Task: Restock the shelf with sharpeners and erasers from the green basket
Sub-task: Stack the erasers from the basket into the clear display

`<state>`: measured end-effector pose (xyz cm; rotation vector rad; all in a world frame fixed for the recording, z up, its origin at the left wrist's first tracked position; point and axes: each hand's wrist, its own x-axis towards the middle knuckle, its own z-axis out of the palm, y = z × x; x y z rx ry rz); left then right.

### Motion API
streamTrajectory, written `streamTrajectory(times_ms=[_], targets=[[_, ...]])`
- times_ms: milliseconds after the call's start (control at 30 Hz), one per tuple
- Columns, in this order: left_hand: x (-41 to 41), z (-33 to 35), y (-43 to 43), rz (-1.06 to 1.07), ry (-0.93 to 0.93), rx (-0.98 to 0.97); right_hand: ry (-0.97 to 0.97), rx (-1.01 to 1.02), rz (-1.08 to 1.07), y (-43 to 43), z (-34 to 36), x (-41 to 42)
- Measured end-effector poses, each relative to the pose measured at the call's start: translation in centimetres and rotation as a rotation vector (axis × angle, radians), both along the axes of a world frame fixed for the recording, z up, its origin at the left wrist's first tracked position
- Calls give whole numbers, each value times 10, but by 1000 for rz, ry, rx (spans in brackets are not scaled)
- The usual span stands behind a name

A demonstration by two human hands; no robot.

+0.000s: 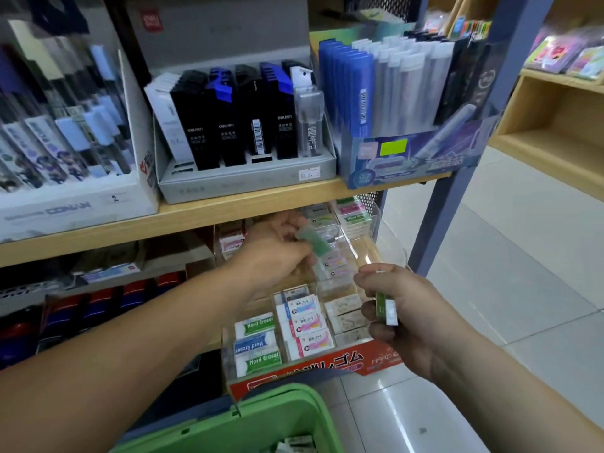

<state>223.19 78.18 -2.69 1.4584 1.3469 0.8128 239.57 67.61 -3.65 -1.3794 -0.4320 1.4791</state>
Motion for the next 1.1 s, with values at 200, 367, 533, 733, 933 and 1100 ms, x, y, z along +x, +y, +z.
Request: streamTrajectory(times_ms=[200,367,533,733,933,1100], targets=[[1,-13,4,8,-4,16,18,-11,22,-1,-1,1],[-3,-2,-3,-203,6,-48,20,-8,16,-2,1,1],[-10,7,-25,-388,-163,-172,10,31,60,-8,12,-2],[-15,10,-35,-380,-242,-256,-52,97,127,-12,12,-4],[-12,12,-35,-329,-199,-155,-137,127,116,-12,13,-2],[-26,15,-28,-536,125,256,-136,76,151,-10,13,-1]])
